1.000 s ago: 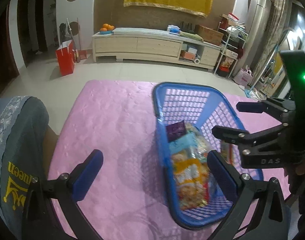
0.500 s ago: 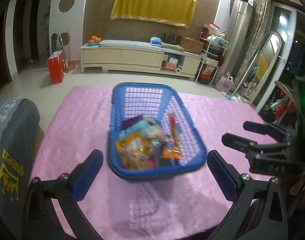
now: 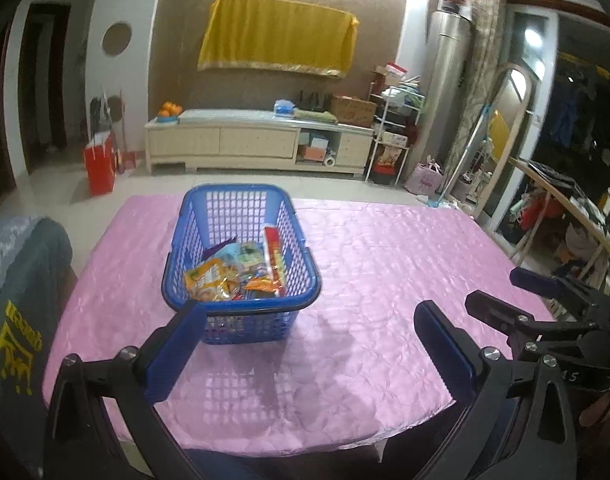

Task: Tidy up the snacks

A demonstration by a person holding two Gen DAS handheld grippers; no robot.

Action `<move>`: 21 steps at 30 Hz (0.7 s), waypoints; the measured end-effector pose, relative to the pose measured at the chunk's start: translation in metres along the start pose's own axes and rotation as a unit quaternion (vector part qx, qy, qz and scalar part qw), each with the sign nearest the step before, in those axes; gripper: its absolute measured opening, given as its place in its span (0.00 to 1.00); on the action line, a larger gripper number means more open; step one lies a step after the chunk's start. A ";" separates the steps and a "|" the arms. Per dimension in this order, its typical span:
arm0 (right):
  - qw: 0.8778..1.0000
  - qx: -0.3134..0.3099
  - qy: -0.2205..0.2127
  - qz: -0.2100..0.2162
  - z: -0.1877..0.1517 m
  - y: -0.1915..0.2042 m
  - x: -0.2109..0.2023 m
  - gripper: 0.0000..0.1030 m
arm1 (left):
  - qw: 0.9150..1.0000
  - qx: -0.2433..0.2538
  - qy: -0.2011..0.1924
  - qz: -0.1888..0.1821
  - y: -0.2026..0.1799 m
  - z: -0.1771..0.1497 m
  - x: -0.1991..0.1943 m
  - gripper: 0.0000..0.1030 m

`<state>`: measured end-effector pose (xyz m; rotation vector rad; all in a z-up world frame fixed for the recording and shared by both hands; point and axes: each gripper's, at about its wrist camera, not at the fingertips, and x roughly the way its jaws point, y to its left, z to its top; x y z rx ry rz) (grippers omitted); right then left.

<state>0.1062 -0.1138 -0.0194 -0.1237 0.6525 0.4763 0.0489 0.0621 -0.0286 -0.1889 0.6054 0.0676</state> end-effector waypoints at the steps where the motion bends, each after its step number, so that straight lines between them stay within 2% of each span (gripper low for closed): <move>1: 1.000 0.003 -0.011 -0.003 -0.001 -0.003 -0.008 0.98 | 1.000 0.004 -0.005 -0.002 -0.005 0.002 -0.004 1.00; 8: 0.998 0.003 -0.066 -0.022 0.004 -0.009 -0.057 1.00 | 0.999 0.029 -0.046 -0.005 -0.028 0.009 -0.041 1.00; 21: 0.992 0.002 -0.121 -0.031 0.000 -0.008 -0.119 1.00 | 0.994 0.054 -0.094 -0.019 -0.057 0.010 -0.093 1.00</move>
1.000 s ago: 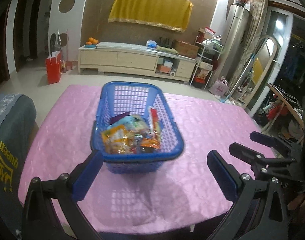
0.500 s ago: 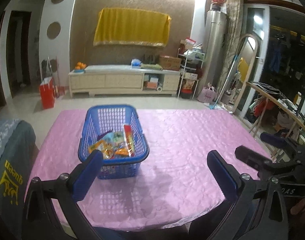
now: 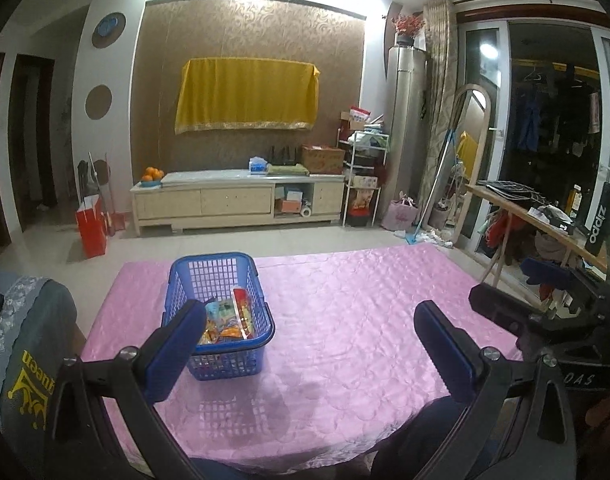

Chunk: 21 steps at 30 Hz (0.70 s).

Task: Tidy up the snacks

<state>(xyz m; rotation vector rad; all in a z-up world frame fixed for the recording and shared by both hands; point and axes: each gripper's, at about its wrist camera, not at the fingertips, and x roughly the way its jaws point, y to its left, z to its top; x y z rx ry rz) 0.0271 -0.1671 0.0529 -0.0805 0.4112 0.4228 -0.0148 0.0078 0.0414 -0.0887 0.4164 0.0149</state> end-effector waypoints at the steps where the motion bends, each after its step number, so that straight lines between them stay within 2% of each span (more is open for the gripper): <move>1: 1.000 0.002 -0.001 -0.001 0.000 0.000 -0.002 1.00 | 1.000 0.005 -0.004 0.001 -0.003 0.000 -0.004 1.00; 9: 1.000 0.007 -0.006 0.001 0.000 0.002 -0.012 1.00 | 1.000 0.013 -0.020 0.004 -0.010 0.003 -0.019 1.00; 21: 1.000 0.012 -0.002 0.005 -0.002 0.004 -0.014 1.00 | 1.000 0.008 -0.022 0.004 -0.010 -0.002 -0.022 1.00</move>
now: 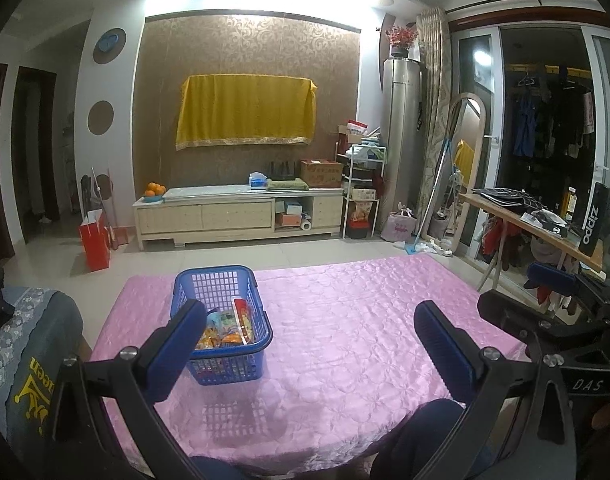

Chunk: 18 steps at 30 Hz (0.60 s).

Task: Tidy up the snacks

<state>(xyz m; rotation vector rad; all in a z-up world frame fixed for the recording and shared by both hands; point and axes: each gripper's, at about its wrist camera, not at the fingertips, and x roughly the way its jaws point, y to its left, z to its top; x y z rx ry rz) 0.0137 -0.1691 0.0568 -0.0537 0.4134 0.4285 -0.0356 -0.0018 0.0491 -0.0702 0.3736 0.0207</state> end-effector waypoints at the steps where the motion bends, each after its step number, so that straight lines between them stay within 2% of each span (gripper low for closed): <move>1: 1.000 0.001 0.001 0.001 -0.001 0.000 -0.001 1.00 | 1.000 0.001 0.000 0.001 0.000 0.000 0.000 1.00; 18: 1.000 0.001 0.004 0.002 -0.004 0.005 -0.004 1.00 | 1.000 0.005 0.000 0.016 -0.008 -0.002 0.000 1.00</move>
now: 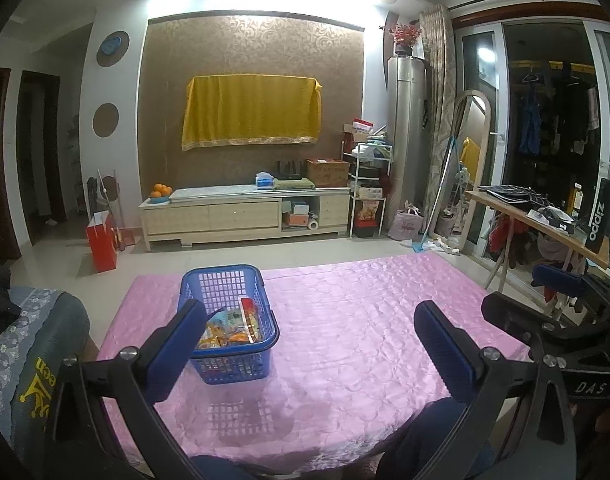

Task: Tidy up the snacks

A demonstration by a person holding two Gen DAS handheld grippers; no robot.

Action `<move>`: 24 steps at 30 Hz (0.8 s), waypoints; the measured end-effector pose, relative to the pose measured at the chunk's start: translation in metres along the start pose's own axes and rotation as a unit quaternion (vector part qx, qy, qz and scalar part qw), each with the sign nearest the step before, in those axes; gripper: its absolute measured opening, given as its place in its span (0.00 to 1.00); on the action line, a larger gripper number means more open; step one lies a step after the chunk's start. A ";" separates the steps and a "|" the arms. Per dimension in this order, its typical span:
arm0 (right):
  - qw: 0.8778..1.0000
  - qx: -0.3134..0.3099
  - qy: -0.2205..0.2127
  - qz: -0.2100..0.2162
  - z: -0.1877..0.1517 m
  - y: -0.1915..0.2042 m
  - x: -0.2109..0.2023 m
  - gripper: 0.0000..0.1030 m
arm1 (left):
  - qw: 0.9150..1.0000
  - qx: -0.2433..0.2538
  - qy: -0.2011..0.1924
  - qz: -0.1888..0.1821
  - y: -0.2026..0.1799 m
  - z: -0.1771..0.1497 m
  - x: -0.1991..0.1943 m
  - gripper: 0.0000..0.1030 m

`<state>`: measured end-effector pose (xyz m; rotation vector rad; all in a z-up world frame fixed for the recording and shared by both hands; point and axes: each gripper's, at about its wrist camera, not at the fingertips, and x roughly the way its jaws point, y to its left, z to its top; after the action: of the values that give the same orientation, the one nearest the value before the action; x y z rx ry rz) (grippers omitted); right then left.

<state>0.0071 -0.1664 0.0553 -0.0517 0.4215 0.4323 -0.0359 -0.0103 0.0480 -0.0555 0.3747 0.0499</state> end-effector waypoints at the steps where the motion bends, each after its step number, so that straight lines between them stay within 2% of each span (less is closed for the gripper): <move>1: 1.000 -0.001 0.000 0.000 0.000 0.000 0.000 1.00 | 1.000 0.000 0.000 0.000 0.000 0.000 0.000 1.00; 24: 1.000 0.005 0.001 0.000 0.000 0.003 -0.004 1.00 | 1.000 -0.004 0.002 -0.004 -0.005 -0.004 -0.003 1.00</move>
<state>0.0026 -0.1655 0.0569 -0.0416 0.4259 0.4308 -0.0401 -0.0153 0.0461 -0.0644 0.3787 0.0432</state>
